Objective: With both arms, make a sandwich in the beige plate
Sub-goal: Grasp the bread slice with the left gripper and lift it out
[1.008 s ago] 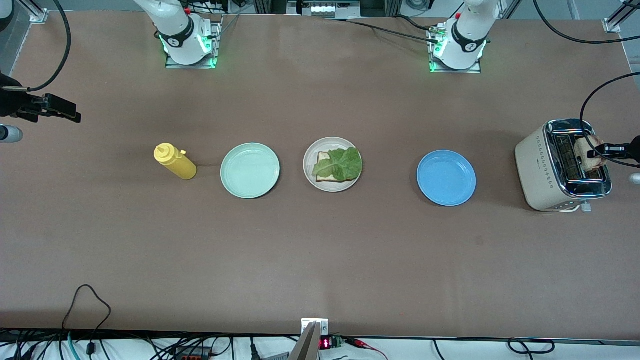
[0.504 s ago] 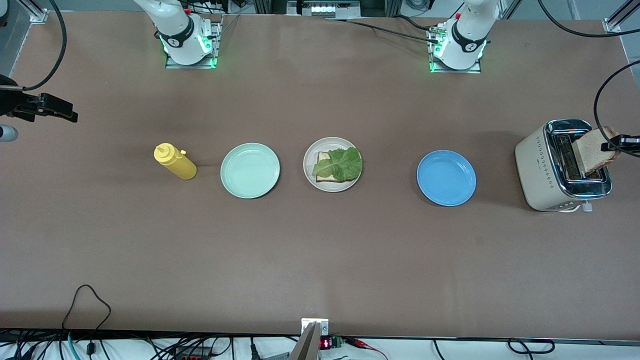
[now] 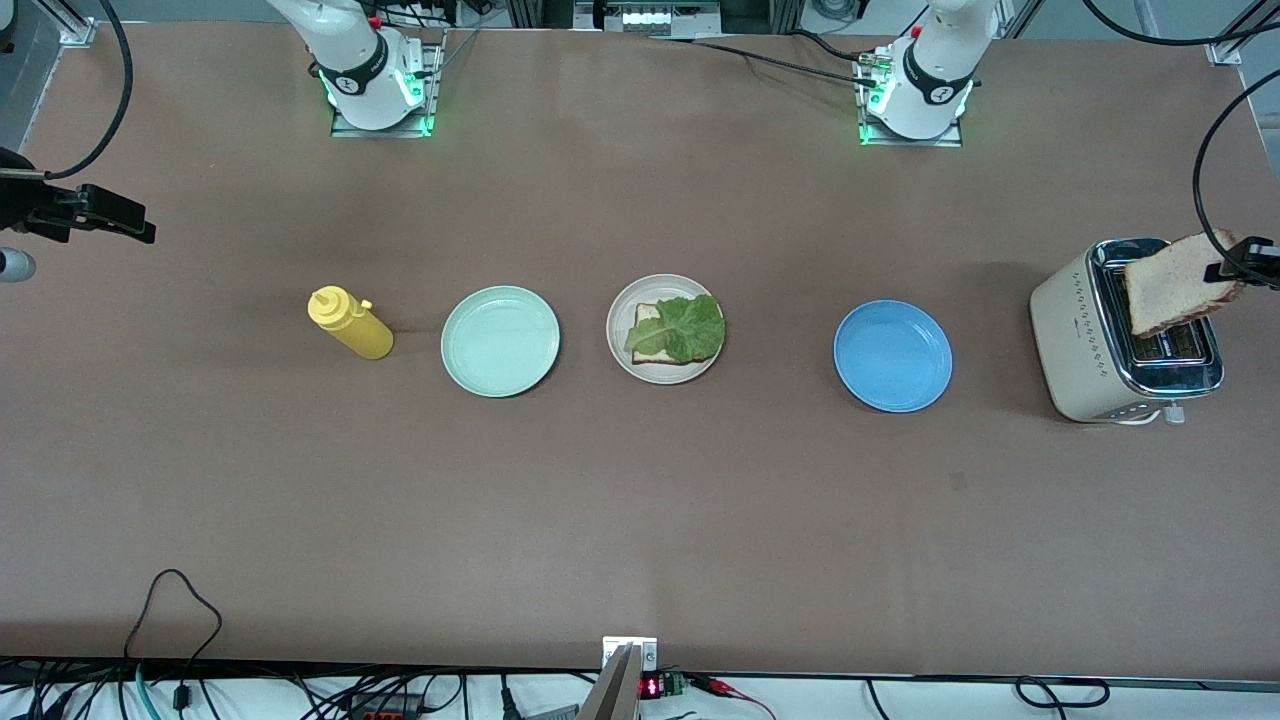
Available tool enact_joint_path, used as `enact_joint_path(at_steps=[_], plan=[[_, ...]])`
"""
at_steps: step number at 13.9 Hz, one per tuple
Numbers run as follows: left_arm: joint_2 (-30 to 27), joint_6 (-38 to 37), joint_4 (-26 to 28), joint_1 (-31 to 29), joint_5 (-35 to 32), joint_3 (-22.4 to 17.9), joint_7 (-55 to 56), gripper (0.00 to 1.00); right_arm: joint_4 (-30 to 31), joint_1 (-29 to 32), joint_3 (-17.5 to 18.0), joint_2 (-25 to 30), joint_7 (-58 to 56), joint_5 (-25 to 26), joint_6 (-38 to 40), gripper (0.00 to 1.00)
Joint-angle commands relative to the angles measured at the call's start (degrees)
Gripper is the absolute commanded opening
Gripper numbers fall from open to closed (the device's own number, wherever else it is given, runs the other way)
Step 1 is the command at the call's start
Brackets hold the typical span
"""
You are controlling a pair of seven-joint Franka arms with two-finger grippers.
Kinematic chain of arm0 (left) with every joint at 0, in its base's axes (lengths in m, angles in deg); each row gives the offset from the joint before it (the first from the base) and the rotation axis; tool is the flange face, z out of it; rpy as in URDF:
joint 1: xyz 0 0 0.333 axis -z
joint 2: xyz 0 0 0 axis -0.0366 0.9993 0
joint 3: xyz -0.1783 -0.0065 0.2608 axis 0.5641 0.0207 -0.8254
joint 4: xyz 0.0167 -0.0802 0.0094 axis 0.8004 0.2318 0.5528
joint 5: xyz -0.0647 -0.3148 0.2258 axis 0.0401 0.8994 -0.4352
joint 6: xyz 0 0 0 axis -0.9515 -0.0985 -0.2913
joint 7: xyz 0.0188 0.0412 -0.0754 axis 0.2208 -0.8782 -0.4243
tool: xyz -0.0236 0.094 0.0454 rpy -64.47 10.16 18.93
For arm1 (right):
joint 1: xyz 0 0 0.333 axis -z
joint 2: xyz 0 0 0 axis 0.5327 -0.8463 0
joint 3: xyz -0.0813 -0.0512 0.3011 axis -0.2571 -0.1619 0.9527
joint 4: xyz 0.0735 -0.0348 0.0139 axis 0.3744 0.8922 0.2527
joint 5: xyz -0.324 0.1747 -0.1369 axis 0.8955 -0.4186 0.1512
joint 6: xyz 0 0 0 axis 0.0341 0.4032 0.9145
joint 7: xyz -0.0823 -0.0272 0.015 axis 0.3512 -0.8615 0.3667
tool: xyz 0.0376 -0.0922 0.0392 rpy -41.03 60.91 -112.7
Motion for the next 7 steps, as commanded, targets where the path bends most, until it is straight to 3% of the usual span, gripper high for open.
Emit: enact_joint_path(at_steps=[1, 5, 7], plan=[[-0.83, -2.00, -0.52, -0.25, -0.21, 5.52, 0.53, 0.07, -0.72, 1.43, 0.02, -0.11, -0.80, -0.85, 0.09, 1.00], [-0.21, -1.74, 0.10, -0.08, -0.03, 15.71, 6.67, 0.06, -0.98, 1.52, 0.11, -0.73, -0.71, -0.77, -0.09, 1.00], [0.75, -1.48, 0.10, 1.85, 0.05, 17.49, 10.88, 0.06, -0.98, 1.43, 0.11, -0.73, -0.54, -0.68, -0.18, 1.00]])
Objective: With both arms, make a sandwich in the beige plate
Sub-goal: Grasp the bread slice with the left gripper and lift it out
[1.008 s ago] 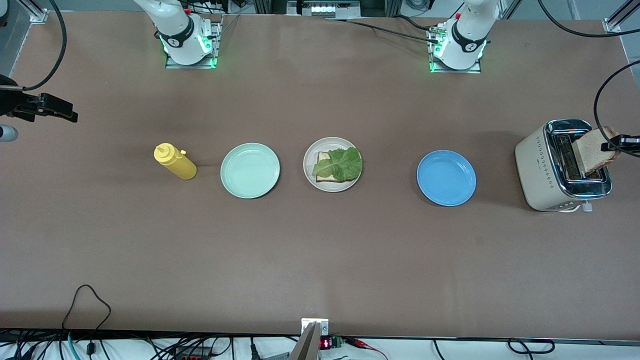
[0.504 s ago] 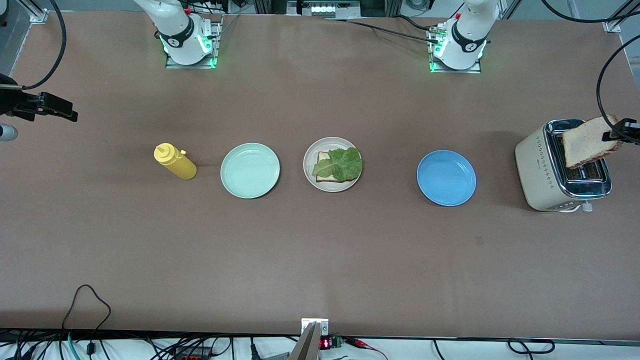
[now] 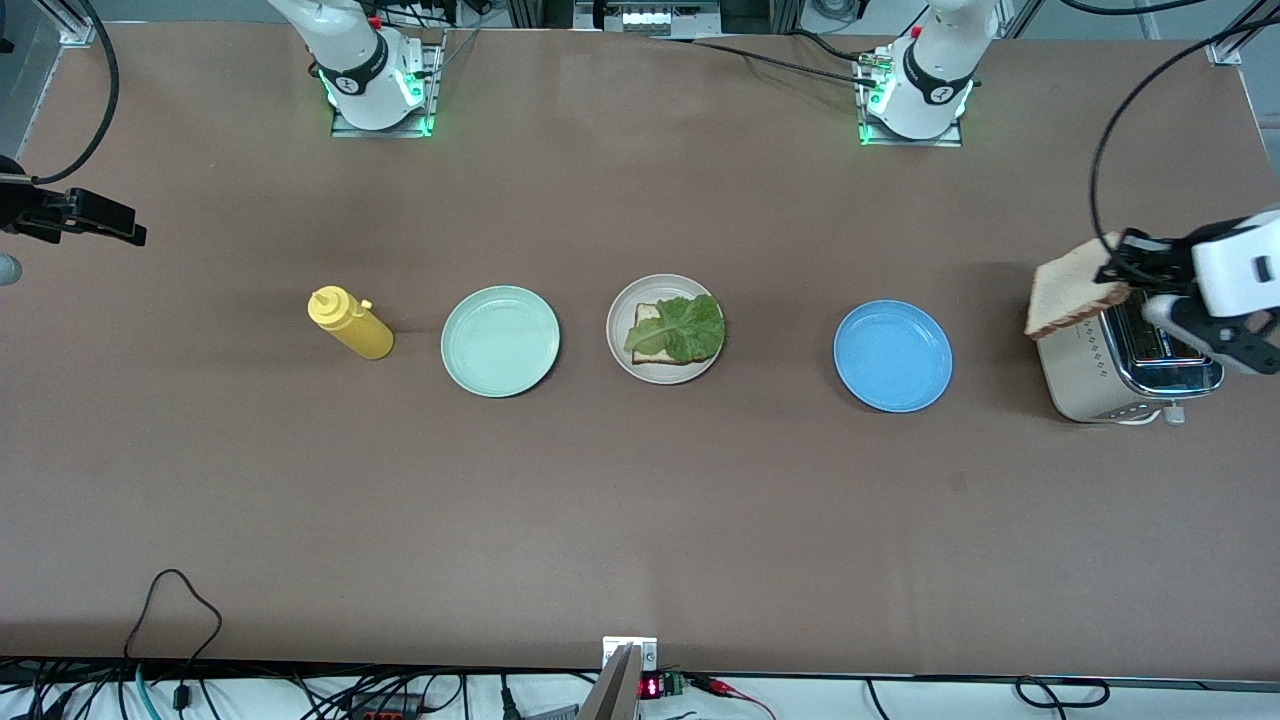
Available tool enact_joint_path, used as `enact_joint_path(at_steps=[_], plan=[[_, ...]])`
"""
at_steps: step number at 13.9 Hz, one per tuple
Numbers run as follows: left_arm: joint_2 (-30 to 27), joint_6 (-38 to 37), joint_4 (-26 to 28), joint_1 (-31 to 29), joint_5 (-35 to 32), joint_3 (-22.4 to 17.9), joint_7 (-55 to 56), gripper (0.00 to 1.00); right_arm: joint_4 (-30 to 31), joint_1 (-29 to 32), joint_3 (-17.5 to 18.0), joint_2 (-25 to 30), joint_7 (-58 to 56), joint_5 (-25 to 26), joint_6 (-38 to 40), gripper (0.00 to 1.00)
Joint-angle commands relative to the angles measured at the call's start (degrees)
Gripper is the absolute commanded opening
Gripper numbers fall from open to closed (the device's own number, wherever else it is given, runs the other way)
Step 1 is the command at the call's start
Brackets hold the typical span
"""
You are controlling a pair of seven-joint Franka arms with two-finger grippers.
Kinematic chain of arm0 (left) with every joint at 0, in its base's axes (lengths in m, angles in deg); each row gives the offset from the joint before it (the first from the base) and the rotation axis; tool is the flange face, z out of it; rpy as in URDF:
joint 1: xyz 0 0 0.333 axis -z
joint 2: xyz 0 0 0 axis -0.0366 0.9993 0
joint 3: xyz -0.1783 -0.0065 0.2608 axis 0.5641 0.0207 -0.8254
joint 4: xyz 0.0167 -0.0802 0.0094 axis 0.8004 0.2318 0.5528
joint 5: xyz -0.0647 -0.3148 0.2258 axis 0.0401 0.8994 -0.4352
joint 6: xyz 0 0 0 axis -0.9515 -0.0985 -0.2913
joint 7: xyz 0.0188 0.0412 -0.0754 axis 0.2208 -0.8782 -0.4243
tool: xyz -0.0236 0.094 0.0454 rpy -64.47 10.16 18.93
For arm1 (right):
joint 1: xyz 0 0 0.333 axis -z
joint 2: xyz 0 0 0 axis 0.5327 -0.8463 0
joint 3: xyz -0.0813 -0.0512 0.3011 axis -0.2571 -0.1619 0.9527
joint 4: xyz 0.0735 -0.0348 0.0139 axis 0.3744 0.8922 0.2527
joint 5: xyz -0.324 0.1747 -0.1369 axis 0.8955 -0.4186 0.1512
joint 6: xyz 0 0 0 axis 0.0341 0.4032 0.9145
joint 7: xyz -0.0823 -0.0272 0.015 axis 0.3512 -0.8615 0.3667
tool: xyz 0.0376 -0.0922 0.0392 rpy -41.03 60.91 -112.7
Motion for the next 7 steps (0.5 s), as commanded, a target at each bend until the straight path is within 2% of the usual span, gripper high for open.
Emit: enact_joint_path(at_steps=[1, 4, 7], plan=[[1.29, -0.13, -0.30, 2.35, -0.02, 1.51, 4.73, 0.06, -0.97, 0.18, 0.24, -0.29, -0.27, -0.59, -0.14, 1.00], [5.06, 2.41, -0.12, 4.99, 0.07, 1.59, 7.28, 0.06, -0.97, -0.70, 0.68, -0.29, -0.01, 0.37, -1.98, 1.00], [5.33, 8.64, 3.82, 7.29, 6.98, 1.42, 10.35, 0.06, -0.97, -0.61, 0.68, -0.47, -0.01, 1.25, -9.26, 1.00]])
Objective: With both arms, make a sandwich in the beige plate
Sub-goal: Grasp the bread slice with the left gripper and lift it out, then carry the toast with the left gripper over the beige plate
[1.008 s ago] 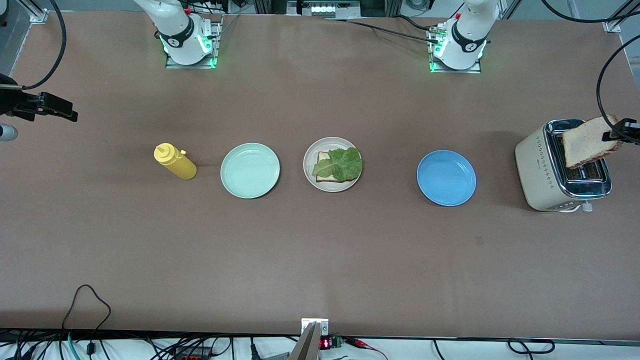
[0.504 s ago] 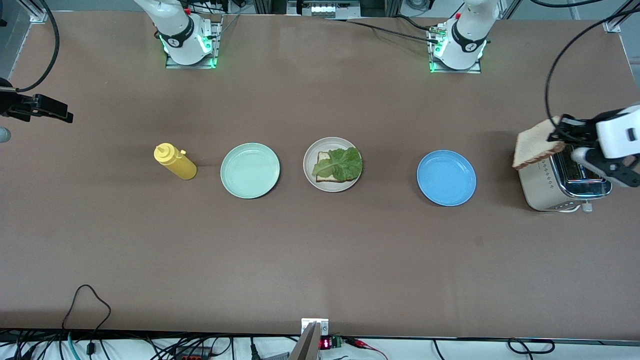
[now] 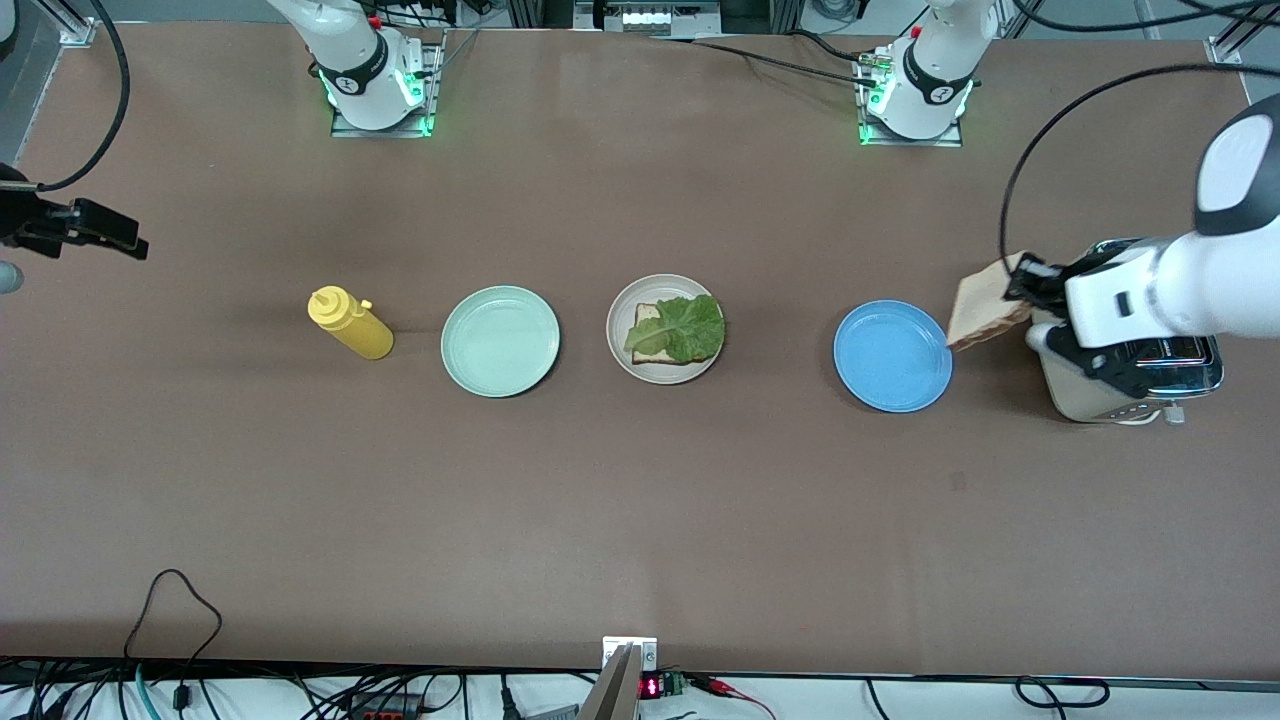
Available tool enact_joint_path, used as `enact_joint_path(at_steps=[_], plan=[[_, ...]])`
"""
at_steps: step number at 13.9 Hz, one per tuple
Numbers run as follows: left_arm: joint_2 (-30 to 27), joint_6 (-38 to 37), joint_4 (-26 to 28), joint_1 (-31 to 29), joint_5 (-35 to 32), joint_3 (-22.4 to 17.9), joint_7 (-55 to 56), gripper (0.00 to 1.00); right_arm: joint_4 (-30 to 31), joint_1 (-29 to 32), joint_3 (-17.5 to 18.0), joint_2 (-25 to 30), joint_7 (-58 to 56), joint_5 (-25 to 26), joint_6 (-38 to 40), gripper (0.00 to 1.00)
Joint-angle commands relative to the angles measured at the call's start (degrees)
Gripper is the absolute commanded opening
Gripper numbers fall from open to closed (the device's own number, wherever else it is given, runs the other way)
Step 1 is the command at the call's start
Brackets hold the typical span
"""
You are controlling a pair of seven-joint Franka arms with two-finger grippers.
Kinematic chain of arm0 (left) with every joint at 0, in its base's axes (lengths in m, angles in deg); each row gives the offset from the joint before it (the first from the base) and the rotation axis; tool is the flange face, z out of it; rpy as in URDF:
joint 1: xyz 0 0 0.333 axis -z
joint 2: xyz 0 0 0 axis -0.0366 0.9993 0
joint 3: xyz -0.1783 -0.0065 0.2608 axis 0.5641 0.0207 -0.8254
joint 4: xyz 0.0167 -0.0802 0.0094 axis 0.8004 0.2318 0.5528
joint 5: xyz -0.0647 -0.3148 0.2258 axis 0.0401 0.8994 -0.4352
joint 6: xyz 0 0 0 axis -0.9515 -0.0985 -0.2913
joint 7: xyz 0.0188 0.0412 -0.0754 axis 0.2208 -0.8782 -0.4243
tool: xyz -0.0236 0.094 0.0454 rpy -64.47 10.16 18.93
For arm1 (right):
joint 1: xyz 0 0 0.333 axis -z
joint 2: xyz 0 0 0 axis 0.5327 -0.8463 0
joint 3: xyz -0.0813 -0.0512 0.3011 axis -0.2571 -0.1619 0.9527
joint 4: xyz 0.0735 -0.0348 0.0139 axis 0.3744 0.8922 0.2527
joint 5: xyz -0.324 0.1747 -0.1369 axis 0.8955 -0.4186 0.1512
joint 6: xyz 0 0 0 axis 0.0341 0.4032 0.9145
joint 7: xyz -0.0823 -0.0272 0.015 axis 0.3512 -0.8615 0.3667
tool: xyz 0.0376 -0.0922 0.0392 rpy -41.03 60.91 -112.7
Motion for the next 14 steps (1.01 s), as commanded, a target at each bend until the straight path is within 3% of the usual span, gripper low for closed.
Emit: enact_joint_path(at_steps=[1, 5, 9, 14], plan=[[0.19, 6.25, 3.27, 2.06, 6.39, 0.21, 3.84, 0.05, -0.90, -0.05, 0.11, -1.08, -0.01, 0.73, -3.59, 1.00], [1.85, 20.57, 8.10, 8.04, 18.34, -0.14, 10.69, 0.03, -0.81, -0.22, 0.11, -1.61, 1.31, 0.82, -4.65, 1.00], [6.51, 33.15, 11.89, 13.05, 31.35, -1.19, 10.88, 0.02, -0.81, -0.22, 0.11, -2.84, 1.31, 0.55, -5.17, 1.00], [8.19, 35.54, 14.34, 14.64, 46.30, -1.72, 10.00, 0.02, -0.81, -0.31, 0.11, -3.37, 1.31, 0.20, -6.41, 1.00]])
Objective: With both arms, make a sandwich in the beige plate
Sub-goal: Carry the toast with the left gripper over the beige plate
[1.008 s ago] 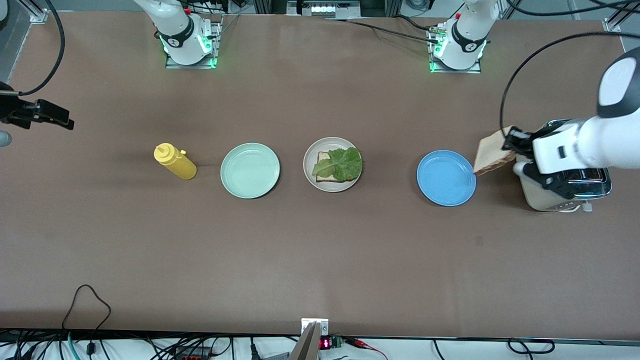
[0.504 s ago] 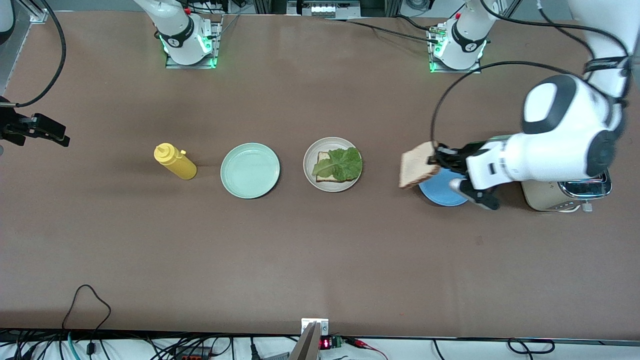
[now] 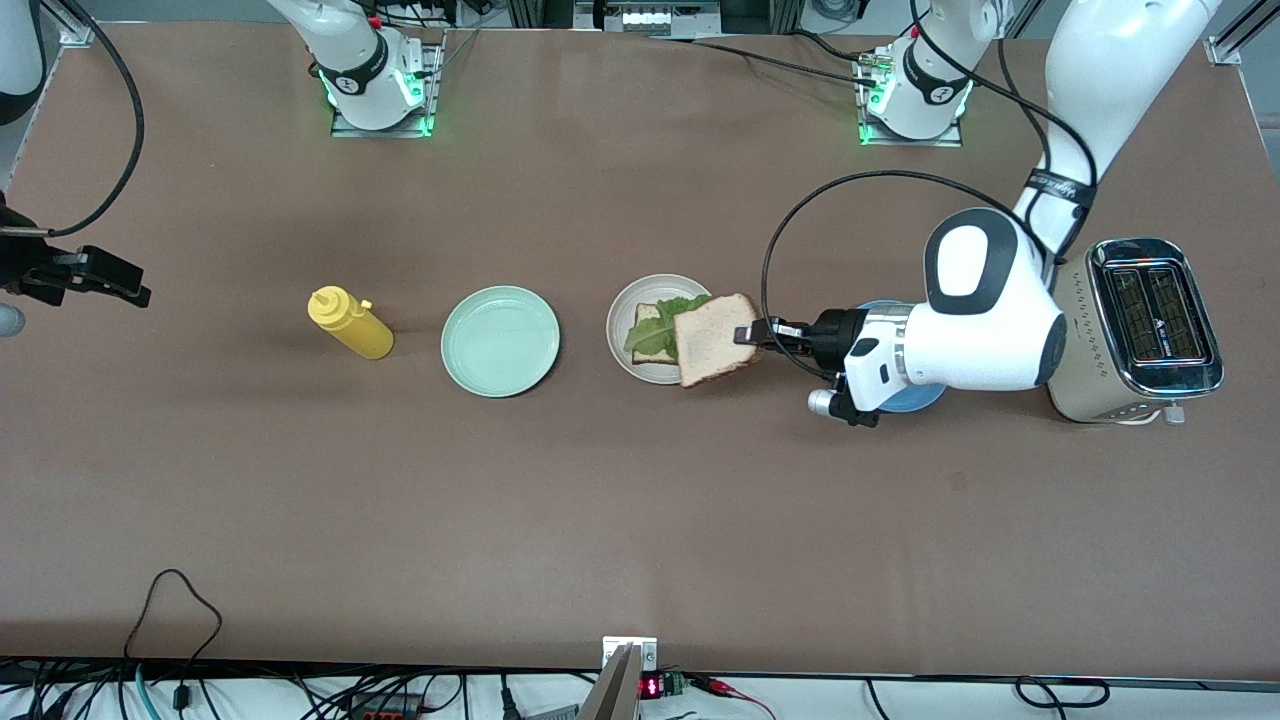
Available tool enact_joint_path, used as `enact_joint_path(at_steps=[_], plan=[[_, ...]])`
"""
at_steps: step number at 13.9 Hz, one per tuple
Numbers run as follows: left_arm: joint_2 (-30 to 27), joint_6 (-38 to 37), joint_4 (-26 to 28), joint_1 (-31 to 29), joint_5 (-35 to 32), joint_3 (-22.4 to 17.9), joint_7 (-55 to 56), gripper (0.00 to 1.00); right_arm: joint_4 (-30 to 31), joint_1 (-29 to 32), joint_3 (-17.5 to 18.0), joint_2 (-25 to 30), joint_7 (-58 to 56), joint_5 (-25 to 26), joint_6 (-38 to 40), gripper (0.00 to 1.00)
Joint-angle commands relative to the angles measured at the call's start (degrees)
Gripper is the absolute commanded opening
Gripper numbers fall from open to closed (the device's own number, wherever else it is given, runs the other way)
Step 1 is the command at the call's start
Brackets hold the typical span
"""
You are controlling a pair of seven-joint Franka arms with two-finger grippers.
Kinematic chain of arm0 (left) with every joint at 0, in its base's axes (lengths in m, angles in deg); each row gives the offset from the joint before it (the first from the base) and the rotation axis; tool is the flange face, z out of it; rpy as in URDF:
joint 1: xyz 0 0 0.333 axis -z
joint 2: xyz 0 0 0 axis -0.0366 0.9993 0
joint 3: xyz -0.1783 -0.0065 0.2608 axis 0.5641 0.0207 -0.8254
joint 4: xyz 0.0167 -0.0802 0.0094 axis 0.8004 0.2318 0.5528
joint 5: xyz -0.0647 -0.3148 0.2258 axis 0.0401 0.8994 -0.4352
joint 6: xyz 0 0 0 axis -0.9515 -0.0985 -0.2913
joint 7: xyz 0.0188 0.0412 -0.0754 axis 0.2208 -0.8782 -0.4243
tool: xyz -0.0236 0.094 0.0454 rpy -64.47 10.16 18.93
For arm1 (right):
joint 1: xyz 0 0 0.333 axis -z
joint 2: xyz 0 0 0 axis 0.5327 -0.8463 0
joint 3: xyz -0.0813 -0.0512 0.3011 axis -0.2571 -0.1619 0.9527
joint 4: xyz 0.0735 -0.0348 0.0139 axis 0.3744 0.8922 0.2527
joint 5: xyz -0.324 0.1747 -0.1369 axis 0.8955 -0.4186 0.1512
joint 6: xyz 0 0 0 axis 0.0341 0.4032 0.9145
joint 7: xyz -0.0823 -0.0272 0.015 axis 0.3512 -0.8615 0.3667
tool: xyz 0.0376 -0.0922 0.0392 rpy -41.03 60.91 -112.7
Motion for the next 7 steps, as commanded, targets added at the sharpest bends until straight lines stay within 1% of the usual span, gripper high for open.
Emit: enact_joint_path(at_steps=[1, 4, 6, 7], plan=[[-1.17, 0.49, 2.69, 1.03, 8.27, -1.41, -2.50, 0.02, -0.80, -0.19, 0.10, -0.06, 1.12, 0.11, -0.22, 1.00], [-1.87, 0.40, 9.63, 1.21, 19.60, -3.78, -16.27, 0.02, -0.80, -0.01, 0.10, -0.06, 1.03, 0.29, -0.22, 1.00], [-1.44, 0.40, 11.75, 1.21, 24.81, -4.22, -24.72, 0.01, -0.80, -0.01, 0.10, -0.06, 1.12, 0.11, -0.22, 1.00], [-1.17, 0.40, 11.93, 1.21, 26.65, -4.40, -27.80, 0.01, -0.88, -0.01, 0.10, -0.06, 1.99, 0.02, -0.22, 1.00]])
